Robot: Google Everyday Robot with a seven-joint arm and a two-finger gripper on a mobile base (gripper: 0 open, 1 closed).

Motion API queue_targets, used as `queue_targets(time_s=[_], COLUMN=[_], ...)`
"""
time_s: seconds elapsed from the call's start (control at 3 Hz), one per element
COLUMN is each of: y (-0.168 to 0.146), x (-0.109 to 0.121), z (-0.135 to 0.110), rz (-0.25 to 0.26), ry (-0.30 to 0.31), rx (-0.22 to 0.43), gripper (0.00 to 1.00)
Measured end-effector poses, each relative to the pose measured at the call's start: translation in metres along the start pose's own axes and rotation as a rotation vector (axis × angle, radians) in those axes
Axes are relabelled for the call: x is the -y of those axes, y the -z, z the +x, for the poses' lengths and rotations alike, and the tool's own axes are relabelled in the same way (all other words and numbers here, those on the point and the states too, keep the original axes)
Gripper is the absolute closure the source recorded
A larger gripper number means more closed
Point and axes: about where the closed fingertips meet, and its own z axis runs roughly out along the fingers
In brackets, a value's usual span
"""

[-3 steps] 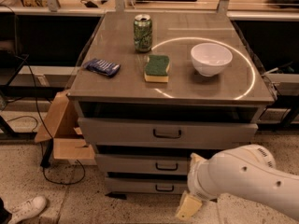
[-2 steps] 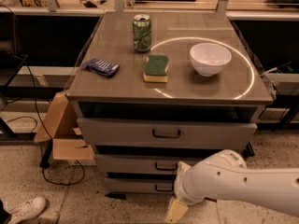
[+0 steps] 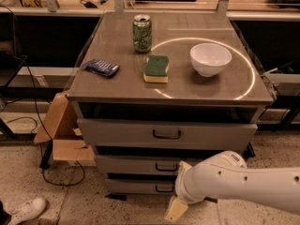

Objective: Open middle drawer

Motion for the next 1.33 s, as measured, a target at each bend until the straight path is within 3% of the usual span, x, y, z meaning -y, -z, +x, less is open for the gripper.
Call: queue_targets(time_s=[0.33, 0.67, 1.0, 1.33], y=[-0.012, -0.022, -0.029, -0.067], x=[0.018, 0.069, 0.063, 0.067], z=[-0.006, 0.010, 0.013, 0.046], rz=[0.034, 0.114, 0.103, 0.064], ry=[-0.001, 0.003, -0.003, 0.013], rx=[0.013, -0.086, -0.075, -0.129], gripper=[0.00, 0.00, 0.00, 0.00])
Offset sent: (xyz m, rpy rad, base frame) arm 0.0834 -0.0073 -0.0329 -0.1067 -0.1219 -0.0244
